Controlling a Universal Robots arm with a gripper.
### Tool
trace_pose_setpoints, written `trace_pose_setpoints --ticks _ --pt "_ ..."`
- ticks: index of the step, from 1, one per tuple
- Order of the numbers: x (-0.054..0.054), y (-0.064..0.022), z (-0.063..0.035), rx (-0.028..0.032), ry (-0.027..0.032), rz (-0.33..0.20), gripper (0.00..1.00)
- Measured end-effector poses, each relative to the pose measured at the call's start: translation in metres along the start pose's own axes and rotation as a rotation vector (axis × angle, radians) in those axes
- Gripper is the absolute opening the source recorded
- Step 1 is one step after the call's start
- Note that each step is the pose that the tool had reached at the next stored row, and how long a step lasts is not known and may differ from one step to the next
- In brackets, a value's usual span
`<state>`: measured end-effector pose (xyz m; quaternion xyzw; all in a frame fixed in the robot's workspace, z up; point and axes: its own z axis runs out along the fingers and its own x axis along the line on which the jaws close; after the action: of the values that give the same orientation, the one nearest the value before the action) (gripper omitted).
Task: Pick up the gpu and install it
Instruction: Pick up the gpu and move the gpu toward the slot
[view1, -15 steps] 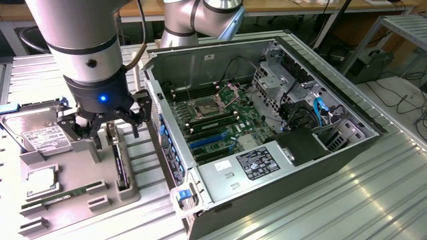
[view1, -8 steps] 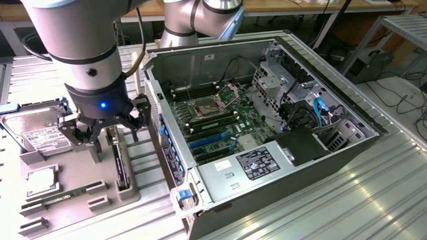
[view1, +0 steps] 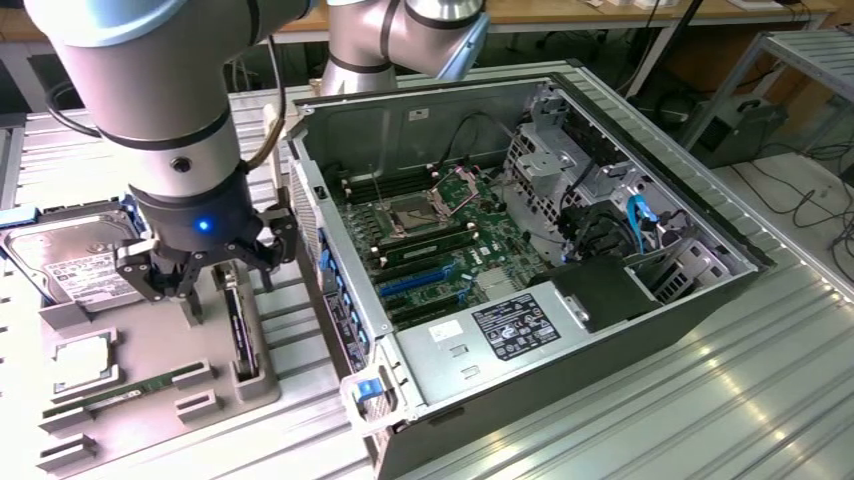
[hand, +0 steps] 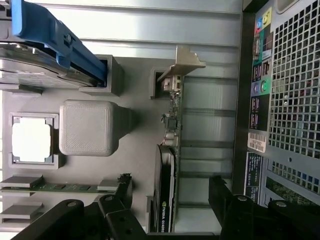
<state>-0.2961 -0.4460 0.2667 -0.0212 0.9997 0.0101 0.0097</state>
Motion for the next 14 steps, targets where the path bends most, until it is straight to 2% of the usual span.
trace_pose_setpoints --ticks 14 --pt "0.002 -0.0008 0.0251 -0.0001 0.002 0.001 0.72"
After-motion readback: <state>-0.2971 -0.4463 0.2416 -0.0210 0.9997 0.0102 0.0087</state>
